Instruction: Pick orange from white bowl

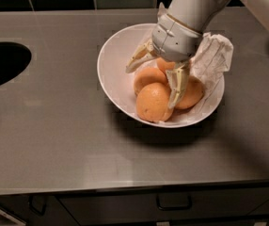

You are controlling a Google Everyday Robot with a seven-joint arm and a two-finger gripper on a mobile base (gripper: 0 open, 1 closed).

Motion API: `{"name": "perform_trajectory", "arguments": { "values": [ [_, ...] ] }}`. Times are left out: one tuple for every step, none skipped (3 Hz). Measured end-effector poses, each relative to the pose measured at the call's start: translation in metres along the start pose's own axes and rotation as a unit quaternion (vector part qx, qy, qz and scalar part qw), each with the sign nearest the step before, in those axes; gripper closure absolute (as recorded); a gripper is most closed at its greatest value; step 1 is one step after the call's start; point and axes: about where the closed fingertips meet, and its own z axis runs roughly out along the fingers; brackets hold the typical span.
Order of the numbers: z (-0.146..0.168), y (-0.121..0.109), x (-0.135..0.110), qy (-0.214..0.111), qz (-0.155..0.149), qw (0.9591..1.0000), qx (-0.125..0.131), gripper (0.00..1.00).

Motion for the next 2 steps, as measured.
{"name": "perform_trajectory", "arguments": {
  "values": [
    [-0.0003,0.0028,-0.0022,0.007,0.006,0.9999,-0.012,0.25],
    [-0.0009,0.0054,-0.0055,0.015,0.013,0.9996,-0.02,0.25]
  ]
}}
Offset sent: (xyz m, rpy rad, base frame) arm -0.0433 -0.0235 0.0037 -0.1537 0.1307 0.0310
